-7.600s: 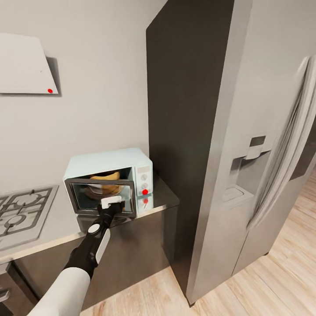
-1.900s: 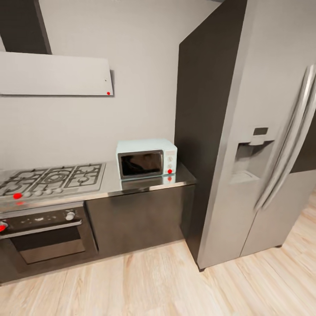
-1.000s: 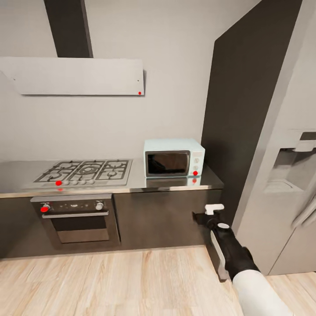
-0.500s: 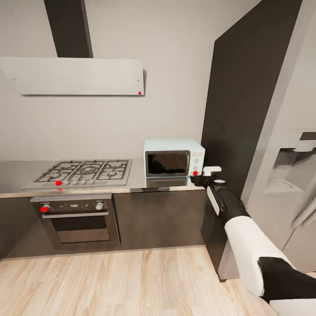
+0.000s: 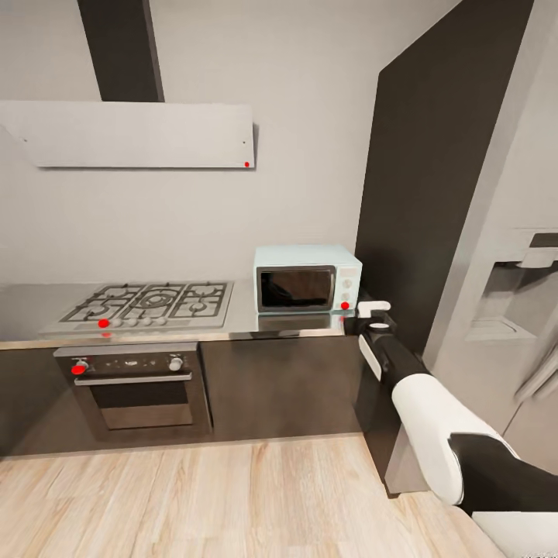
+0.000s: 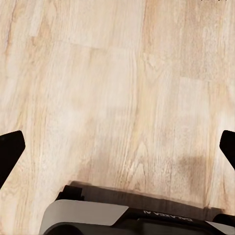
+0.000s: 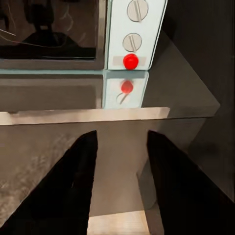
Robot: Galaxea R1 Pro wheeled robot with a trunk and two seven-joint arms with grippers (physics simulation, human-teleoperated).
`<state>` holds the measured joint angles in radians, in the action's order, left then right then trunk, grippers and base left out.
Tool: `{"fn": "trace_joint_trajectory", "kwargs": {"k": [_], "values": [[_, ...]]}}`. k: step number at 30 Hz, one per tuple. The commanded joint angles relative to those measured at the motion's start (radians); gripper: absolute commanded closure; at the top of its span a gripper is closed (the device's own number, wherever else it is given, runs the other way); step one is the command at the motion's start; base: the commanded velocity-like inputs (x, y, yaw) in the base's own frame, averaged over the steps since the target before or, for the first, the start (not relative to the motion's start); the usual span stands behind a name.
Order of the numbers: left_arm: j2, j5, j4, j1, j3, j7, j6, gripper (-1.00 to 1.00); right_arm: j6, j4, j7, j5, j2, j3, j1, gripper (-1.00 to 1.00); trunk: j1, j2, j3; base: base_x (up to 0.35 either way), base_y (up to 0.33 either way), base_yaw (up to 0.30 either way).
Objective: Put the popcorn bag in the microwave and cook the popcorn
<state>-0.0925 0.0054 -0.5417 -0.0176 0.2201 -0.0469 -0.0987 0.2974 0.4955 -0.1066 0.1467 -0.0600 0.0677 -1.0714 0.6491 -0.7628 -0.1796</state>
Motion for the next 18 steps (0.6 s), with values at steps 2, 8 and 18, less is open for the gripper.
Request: {"fn": "trace_joint_trajectory", "kwargs": {"k": [2,8,18], "values": [[-0.001,0.002,-0.002,-0.001,0.008,-0.008,-0.001,-1.0,0.002,-0.017,-0.018,0.01,-0.002,0.006,-0.004,1.0,0.0,-0.001,-0.002,0.0,0.0,0.0],[0.0,0.0,0.0,-0.002,0.003,-0.009,-0.001,-1.0,-0.051,-0.051,-0.027,0.009,-0.002,0.005,-0.005,1.0,0.0,-0.001,-0.002,0.172,0.0,0.0],[0.0,0.001,0.0,-0.002,0.003,-0.008,0.0,-1.0,-0.053,-0.052,-0.025,0.005,0.004,0.007,-0.004,1.0,0.0,-0.001,-0.002,0.341,0.0,0.0]]}}
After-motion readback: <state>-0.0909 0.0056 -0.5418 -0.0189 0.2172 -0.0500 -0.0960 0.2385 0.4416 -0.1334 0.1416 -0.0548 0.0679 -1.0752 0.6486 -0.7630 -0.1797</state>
